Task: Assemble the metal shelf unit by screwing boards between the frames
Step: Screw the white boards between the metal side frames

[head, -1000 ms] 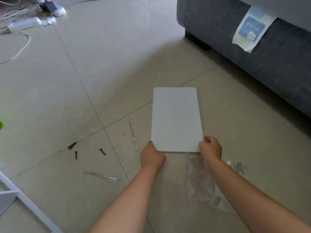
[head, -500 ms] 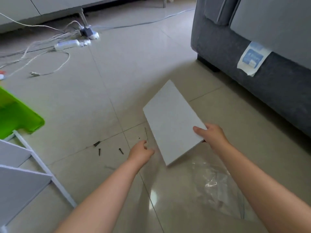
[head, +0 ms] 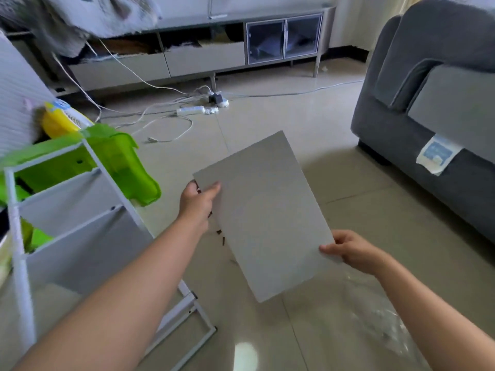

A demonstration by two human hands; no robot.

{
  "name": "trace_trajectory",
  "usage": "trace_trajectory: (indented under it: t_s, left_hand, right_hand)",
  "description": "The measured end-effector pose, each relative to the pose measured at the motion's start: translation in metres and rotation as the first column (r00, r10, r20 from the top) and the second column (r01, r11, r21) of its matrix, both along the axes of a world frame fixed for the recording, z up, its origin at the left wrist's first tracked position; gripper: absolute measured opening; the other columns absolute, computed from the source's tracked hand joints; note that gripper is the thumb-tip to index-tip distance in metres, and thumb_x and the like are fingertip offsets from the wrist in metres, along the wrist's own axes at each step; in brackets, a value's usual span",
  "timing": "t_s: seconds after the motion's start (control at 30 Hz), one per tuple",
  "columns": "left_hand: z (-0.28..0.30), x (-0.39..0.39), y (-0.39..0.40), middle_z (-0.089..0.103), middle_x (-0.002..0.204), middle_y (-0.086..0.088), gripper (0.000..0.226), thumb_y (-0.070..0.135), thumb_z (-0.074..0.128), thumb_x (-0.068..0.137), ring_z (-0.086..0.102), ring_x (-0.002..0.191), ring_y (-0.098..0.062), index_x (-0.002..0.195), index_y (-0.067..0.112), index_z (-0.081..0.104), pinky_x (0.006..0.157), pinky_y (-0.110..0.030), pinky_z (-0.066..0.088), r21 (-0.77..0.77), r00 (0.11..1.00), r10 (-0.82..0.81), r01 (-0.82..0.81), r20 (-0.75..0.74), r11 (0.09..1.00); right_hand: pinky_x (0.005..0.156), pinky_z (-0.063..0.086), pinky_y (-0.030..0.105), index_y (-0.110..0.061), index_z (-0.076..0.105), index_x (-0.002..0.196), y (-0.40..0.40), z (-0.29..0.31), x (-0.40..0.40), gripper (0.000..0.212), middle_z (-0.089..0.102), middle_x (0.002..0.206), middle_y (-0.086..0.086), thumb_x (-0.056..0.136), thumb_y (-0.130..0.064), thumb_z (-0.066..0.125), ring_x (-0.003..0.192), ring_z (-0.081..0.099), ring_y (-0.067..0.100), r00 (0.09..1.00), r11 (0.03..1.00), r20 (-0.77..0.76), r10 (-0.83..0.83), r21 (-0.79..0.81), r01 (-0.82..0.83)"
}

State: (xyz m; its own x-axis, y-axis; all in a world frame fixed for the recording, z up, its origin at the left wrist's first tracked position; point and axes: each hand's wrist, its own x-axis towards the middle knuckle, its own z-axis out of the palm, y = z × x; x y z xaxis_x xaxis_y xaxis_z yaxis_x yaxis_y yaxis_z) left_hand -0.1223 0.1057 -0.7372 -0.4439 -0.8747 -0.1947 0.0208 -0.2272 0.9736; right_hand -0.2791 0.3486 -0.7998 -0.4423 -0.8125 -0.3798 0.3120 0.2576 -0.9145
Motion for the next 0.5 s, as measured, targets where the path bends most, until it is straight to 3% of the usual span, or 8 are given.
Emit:
trace_trajectory:
  t_s: [0.1,0.23,0.33,0.4,0.5]
  left_hand:
    - [0.012,0.023,0.009,0.062,0.083,0.001,0.020,-0.001,0.056,0.089,0.062,0.063,-0.005,0.084,0.019,0.052,0.058,-0.020,0.053,-0.098,0.985,-0.170,0.168,-0.016,0.981]
    - [0.007,0.048,0.018,0.064,0.083,-0.003,0.021,-0.001,0.059,0.087,0.061,0.071,-0.015,0.084,0.019,0.055,0.076,-0.033,0.051,-0.152,0.970,-0.242,0.245,0.035,0.958]
    - [0.008,0.066,0.014,0.064,0.080,-0.001,0.023,-0.004,0.058,0.086,0.063,0.064,-0.007,0.083,0.019,0.055,0.067,-0.024,0.053,-0.145,0.947,-0.321,0.316,-0.011,0.938]
    - [0.008,0.074,0.012,0.067,0.074,0.007,0.026,-0.007,0.059,0.084,0.062,0.060,0.000,0.084,0.019,0.058,0.062,-0.018,0.053,-0.202,0.894,-0.446,0.445,0.043,0.872]
    - [0.011,0.087,0.009,0.068,0.066,0.013,0.025,-0.009,0.063,0.080,0.061,0.065,-0.002,0.089,0.014,0.063,0.070,-0.021,0.051,-0.293,0.831,-0.528,0.556,0.175,0.777]
  right_hand:
    - [0.053,0.052,0.018,-0.005,0.057,0.081,-0.034,0.034,0.010,0.035,0.069,0.062,-0.002,0.054,-0.015,0.076,0.058,0.064,0.013,0.995,0.995,-0.070,-0.067,-0.079,0.062]
    - [0.056,0.054,0.017,-0.011,0.059,0.089,-0.063,0.079,0.027,0.022,0.071,0.068,-0.007,0.078,0.008,0.061,0.061,0.067,0.004,0.971,0.999,-0.238,-0.026,-0.052,0.014]
    - [0.054,0.052,0.018,-0.013,0.061,0.086,-0.058,0.101,0.034,0.026,0.070,0.066,-0.008,0.071,0.008,0.068,0.061,0.066,0.004,0.933,0.996,-0.348,0.092,0.026,-0.088]
    - [0.055,0.048,0.018,-0.014,0.064,0.077,-0.057,0.115,0.039,0.022,0.065,0.060,-0.010,0.065,0.001,0.075,0.056,0.061,0.003,0.828,0.966,-0.501,0.250,0.183,-0.181]
    - [0.051,0.038,0.017,-0.013,0.066,0.069,-0.073,0.129,0.059,0.011,0.056,0.052,-0.011,0.073,-0.006,0.074,0.047,0.048,0.000,0.465,0.794,-0.655,0.595,0.567,-0.217]
